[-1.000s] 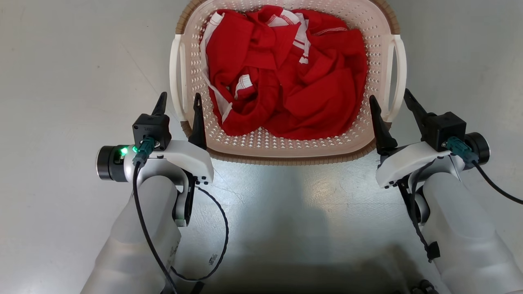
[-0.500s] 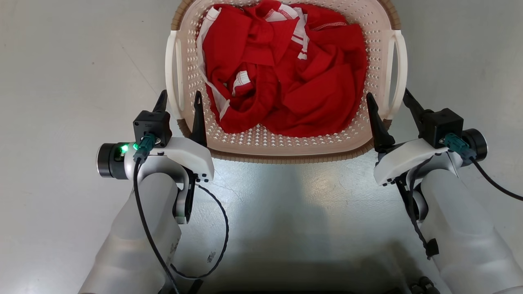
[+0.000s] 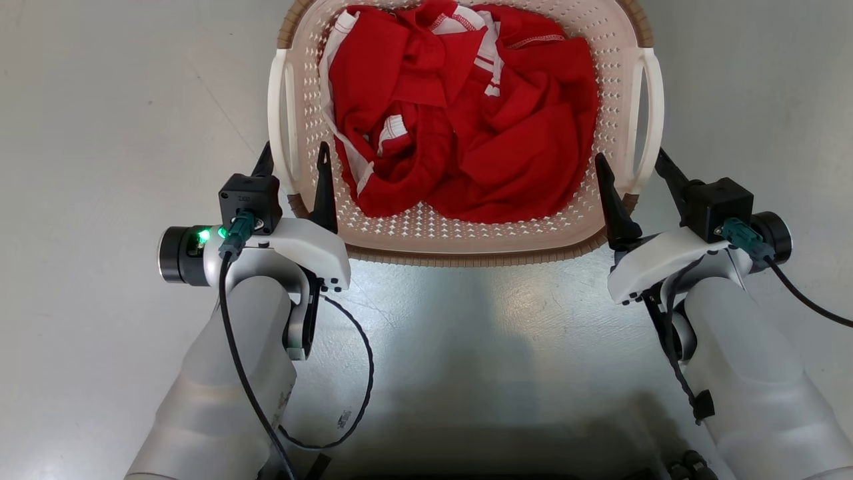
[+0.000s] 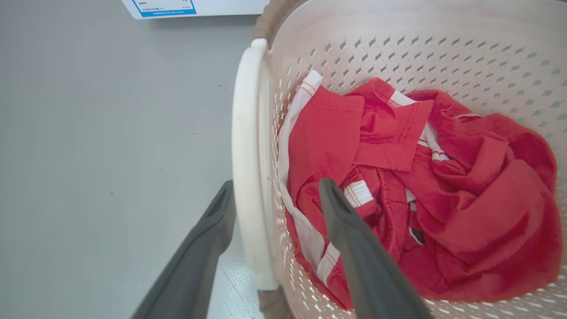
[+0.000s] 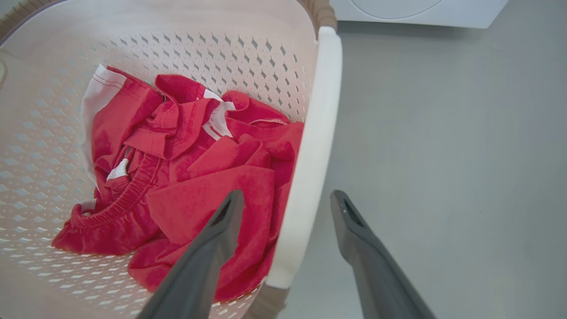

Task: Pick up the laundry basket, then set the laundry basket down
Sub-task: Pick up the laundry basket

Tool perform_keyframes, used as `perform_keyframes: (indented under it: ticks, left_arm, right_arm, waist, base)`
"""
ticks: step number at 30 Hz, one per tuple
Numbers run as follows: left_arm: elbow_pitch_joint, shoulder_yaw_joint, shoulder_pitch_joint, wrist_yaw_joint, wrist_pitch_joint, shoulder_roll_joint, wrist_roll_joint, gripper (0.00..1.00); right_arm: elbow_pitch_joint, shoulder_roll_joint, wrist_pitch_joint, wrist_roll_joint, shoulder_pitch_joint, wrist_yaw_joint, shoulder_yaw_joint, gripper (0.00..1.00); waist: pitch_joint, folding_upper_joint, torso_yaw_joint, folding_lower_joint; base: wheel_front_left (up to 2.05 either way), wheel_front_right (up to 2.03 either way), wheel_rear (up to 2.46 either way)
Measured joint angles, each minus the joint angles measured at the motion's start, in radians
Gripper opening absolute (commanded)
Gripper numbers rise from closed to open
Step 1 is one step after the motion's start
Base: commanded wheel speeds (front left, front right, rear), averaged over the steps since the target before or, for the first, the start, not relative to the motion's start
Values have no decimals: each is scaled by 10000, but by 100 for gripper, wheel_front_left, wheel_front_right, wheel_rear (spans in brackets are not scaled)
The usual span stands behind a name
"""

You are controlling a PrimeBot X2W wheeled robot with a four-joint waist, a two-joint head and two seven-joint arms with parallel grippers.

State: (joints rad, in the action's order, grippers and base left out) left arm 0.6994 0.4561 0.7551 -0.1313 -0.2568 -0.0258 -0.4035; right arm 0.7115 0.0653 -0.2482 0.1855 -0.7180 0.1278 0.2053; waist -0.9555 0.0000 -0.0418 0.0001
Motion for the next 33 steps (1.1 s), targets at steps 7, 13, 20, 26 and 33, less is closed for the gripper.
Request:
perform_keyframes:
  ticks: [7, 13, 20, 26, 33]
  left_arm:
    - [4, 36, 4, 2, 0, 0, 0, 89]
    - [6, 52, 5, 2, 2, -2, 0, 87]
    - [58, 54, 5, 2, 2, 0, 0, 87]
    - [132, 111, 5, 2, 2, 0, -10, 85]
    - [282, 197, 23, 2, 2, 0, -140, 83]
  right_arm:
    - [46, 0, 0, 102, -77, 0, 8, 100]
    - [40, 0, 0, 132, -191, 0, 48, 100]
    - [56, 2, 0, 182, -191, 0, 84, 100]
    - [130, 2, 0, 196, -191, 0, 125, 100]
    - [314, 2, 0, 267, -191, 0, 169, 100]
  waist:
    - [27, 0, 23, 0]
    - [88, 0, 41, -1]
    - [110, 0, 37, -1]
    - [86, 0, 32, 0]
    - [102, 0, 23, 0]
  base:
    - [0, 0, 0]
    - [0, 0, 0]
    - [0, 0, 0]
    - [0, 0, 0]
    - [0, 0, 0]
